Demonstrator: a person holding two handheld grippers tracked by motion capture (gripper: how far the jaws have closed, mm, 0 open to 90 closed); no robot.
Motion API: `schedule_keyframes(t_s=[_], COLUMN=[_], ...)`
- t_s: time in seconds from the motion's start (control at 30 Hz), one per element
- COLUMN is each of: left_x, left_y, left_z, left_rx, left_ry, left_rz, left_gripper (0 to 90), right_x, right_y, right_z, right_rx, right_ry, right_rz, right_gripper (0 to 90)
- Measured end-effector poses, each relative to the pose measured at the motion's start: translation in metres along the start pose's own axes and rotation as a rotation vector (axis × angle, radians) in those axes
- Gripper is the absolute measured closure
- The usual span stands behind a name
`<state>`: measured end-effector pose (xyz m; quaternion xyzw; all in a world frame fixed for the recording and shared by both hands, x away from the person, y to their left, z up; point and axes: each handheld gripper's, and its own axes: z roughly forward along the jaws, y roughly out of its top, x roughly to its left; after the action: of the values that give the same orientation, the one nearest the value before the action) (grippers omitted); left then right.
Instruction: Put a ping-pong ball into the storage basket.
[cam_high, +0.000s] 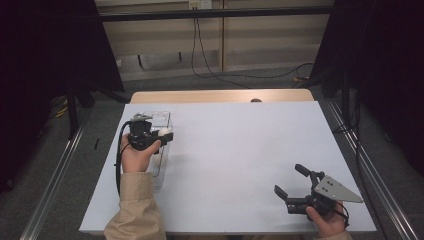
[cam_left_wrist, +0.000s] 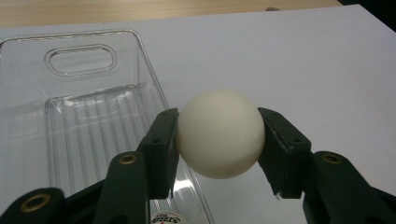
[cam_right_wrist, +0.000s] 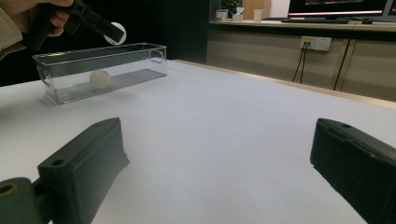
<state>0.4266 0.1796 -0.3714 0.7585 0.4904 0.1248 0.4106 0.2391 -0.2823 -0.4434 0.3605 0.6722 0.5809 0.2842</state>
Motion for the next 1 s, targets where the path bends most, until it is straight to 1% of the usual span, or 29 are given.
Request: schedule_keyframes(t_s=[0.13,0.23,0.3,0.33,0.43,0.67,0.8,0.9,0.97,1.0], left_x=[0.000,0.002,0.004,0.004,0.006,0.008,0.010,0.012,0.013,0.014], left_y=[0.000,-0.001,-0.001,-0.002,-0.002,-0.003,-0.004,-0.005,-0.006,-0.006], left_z=[-0.001,-0.002,-0.002,-0.001,-0.002,-0.004,-0.005,-0.004,-0.005,-0.005], left_rx=[-0.005,-0.006,-0.003,-0.008,-0.005,-0.017,-0.019,-0.012,-0.007,-0.005], left_ry=[0.003,0.010,0.013,0.015,0.017,0.025,0.039,0.045,0.064,0.066], left_rz=[-0.005,-0.002,-0.004,-0.012,-0.012,-0.019,-0.019,-0.015,-0.012,-0.011], left_gripper=[50.9,50.9,51.0,50.9,51.0,50.9,50.9,50.9,50.8,50.8], right_x=[0.000,0.000,0.000,0.000,0.000,0.000,0.000,0.001,0.001,0.002], right_y=[0.000,0.000,0.000,0.000,0.000,0.000,0.000,0.000,0.001,0.001], right_z=[0.000,0.000,0.000,0.000,0.000,0.000,0.000,0.000,0.001,0.001], right_rx=[-0.001,0.000,0.000,-0.001,0.000,-0.001,-0.001,-0.002,-0.001,-0.003], right_ry=[-0.001,0.000,0.001,0.001,0.000,0.000,0.000,0.001,0.000,-0.001], right_rz=[0.000,0.000,0.000,0.000,0.000,0.000,-0.001,-0.001,0.000,0.004], right_gripper=[2.4,2.4,2.4,2.4,2.4,2.4,2.4,2.4,2.4,2.4])
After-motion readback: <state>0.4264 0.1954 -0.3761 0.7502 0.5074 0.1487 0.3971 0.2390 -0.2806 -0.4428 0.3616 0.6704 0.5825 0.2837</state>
